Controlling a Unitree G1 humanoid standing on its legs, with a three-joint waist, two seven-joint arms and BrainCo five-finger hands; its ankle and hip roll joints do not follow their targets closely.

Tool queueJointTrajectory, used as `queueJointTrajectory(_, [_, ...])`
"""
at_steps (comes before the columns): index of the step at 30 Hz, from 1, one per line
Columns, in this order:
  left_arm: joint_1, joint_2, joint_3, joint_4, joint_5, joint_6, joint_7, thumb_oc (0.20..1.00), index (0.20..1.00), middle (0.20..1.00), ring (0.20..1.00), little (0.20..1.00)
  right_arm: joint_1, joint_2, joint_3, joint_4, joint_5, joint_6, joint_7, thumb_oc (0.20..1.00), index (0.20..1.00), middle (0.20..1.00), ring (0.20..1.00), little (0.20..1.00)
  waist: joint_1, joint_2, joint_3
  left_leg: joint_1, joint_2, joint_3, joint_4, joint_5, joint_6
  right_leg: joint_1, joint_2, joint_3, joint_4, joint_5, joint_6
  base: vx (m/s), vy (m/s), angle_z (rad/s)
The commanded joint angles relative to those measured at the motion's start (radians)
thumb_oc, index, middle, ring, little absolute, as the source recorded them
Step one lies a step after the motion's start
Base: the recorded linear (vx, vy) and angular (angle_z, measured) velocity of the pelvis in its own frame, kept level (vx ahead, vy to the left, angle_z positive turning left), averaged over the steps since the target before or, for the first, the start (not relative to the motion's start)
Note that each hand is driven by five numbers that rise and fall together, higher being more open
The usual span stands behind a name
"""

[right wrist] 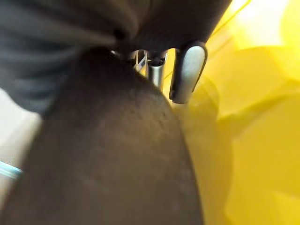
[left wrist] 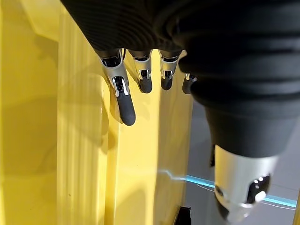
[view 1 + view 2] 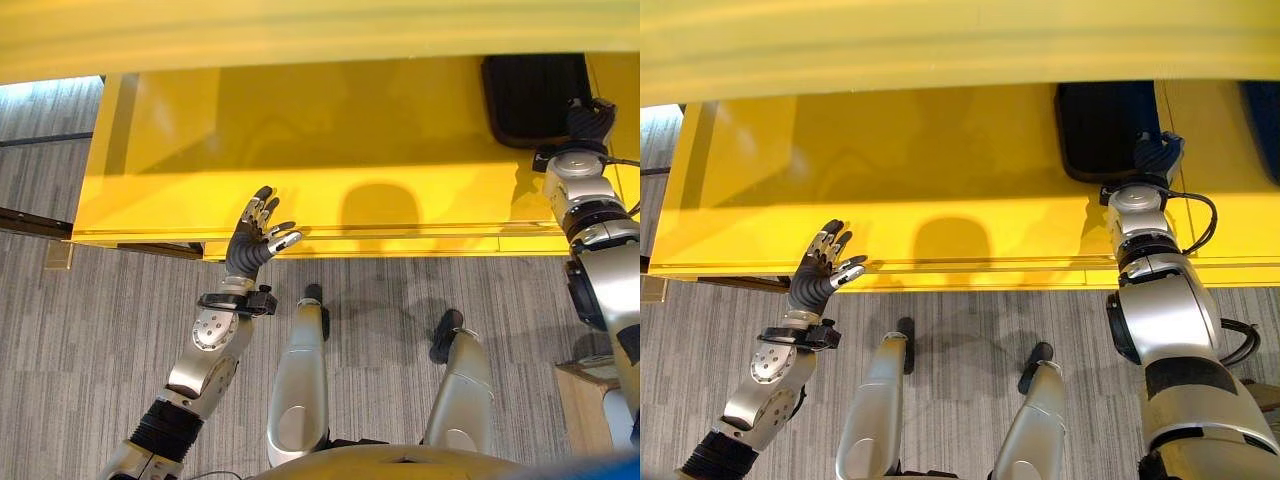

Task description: Move parts from the plastic box to the shelf.

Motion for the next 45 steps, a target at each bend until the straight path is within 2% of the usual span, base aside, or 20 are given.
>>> queueJointTrajectory(1, [-0.010, 0.046, -0.005, -0.034, -0.010, -0.047, -0.004, 1.000, 1.000, 1.000, 1.000, 1.000, 0.019, -0.010, -0.009, 0.032, 0.000, 0.015, 0.007, 1.000, 1.000, 1.000, 1.000, 1.000, 0.006, 0.011, 0.036, -0.024, 0.005, -0.004, -0.027, 0.028, 0.009, 0.038, 0.043, 0.000, 0.102, -0.105, -0.034, 0.00, 0.000, 0.00])
queueJointTrajectory(16, [-0.010, 0.055, 0.000, -0.035, -0.005, -0.050, 0.000, 1.000, 1.000, 1.000, 1.000, 1.000, 0.013, -0.058, 0.031, -0.036, -0.086, -0.002, -0.030, 1.000, 1.000, 1.000, 1.000, 1.000, -0.009, -0.004, 0.044, -0.019, 0.011, -0.002, -0.033, 0.033, 0.011, 0.038, 0.048, -0.001, 0.092, -0.095, -0.033, -0.01, 0.002, 0.00])
queueJointTrajectory(17, [-0.010, 0.054, 0.001, -0.034, -0.005, -0.049, 0.001, 1.000, 1.000, 1.000, 1.000, 1.000, 0.014, -0.061, 0.032, -0.040, -0.087, -0.004, -0.031, 1.000, 1.000, 1.000, 1.000, 1.000, -0.011, -0.004, 0.046, -0.029, 0.009, -0.001, -0.044, 0.064, 0.017, 0.028, 0.049, -0.003, 0.080, -0.069, -0.040, 0.00, 0.005, -0.04])
queueJointTrajectory(18, [-0.010, 0.054, 0.003, -0.032, -0.003, -0.050, 0.001, 1.000, 1.000, 1.000, 1.000, 1.000, 0.019, -0.059, 0.032, -0.050, -0.088, -0.007, -0.035, 1.000, 1.000, 1.000, 1.000, 1.000, -0.015, -0.008, 0.044, -0.017, 0.012, -0.003, -0.036, 0.035, 0.010, 0.040, 0.051, 0.001, 0.085, -0.092, -0.034, 0.00, 0.007, -0.06])
queueJointTrajectory(21, [-0.009, 0.053, 0.009, -0.035, -0.004, -0.051, 0.008, 1.000, 1.000, 1.000, 1.000, 1.000, 0.024, -0.060, 0.026, -0.081, -0.090, -0.017, -0.057, 1.000, 1.000, 1.000, 1.000, 1.000, -0.021, -0.009, 0.044, -0.016, 0.016, -0.001, -0.036, 0.035, 0.009, 0.038, 0.055, 0.004, 0.085, -0.092, -0.035, 0.01, 0.002, -0.05])
queueJointTrajectory(22, [-0.008, 0.053, 0.012, -0.037, -0.004, -0.053, 0.011, 1.000, 1.000, 1.000, 1.000, 1.000, 0.024, -0.061, 0.022, -0.093, -0.093, -0.018, -0.065, 1.000, 1.000, 1.000, 1.000, 1.000, -0.023, -0.009, 0.045, -0.026, 0.015, 0.002, -0.047, 0.064, 0.015, 0.030, 0.055, 0.001, 0.075, -0.067, -0.042, -0.07, 0.019, -0.03])
queueJointTrajectory(28, [0.001, 0.040, 0.028, -0.035, 0.006, -0.050, 0.024, 1.000, 1.000, 1.000, 1.000, 1.000, 0.063, -0.089, 0.008, -0.231, -0.191, -0.008, -0.153, 1.000, 1.000, 1.000, 1.000, 1.000, -0.038, -0.012, 0.044, -0.029, 0.018, 0.004, -0.042, 0.059, 0.015, 0.026, 0.058, 0.004, 0.073, -0.066, -0.041, -0.01, 0.004, 0.00])
queueJointTrajectory(31, [0.004, 0.026, 0.052, -0.028, 0.014, -0.059, 0.035, 1.000, 1.000, 1.000, 1.000, 1.000, 0.113, -0.124, -0.046, -0.392, -0.299, 0.019, -0.233, 1.000, 1.000, 1.000, 1.000, 1.000, -0.046, -0.015, 0.044, -0.033, 0.019, 0.002, -0.040, 0.054, 0.017, 0.026, 0.060, 0.002, 0.074, -0.067, -0.041, 0.00, 0.000, 0.00])
queueJointTrajectory(33, [0.005, 0.027, 0.052, -0.028, 0.014, -0.059, 0.035, 1.000, 1.000, 1.000, 1.000, 1.000, 0.117, -0.124, -0.049, -0.396, -0.300, 0.021, -0.233, 1.000, 1.000, 1.000, 1.000, 1.000, -0.046, -0.015, 0.043, -0.033, 0.019, 0.002, -0.039, 0.054, 0.017, 0.026, 0.060, 0.002, 0.074, -0.067, -0.041, 0.00, 0.000, 0.00])
queueJointTrajectory(40, [-0.001, 0.006, 0.083, -0.018, 0.037, -0.064, 0.052, 1.000, 1.000, 1.000, 1.000, 1.000, 0.231, -0.126, -0.173, -0.696, -0.469, 0.075, -0.315, 1.000, 1.000, 1.000, 1.000, 1.000, -0.059, -0.019, 0.041, -0.044, 0.018, -0.001, -0.030, 0.047, 0.018, 0.017, 0.059, 0.005, 0.084, -0.075, -0.043, 0.00, 0.000, 0.00])
queueJointTrajectory(45, [0.004, -0.004, 0.101, -0.022, 0.054, -0.064, 0.052, 1.000, 1.000, 1.000, 1.000, 1.000, 0.311, -0.109, -0.260, -0.857, -0.566, 0.091, -0.351, 1.000, 1.000, 1.000, 1.000, 1.000, -0.065, -0.019, 0.036, -0.050, 0.018, -0.002, -0.026, 0.043, 0.020, 0.012, 0.059, 0.006, 0.090, -0.080, -0.041, 0.00, -0.002, -0.01])
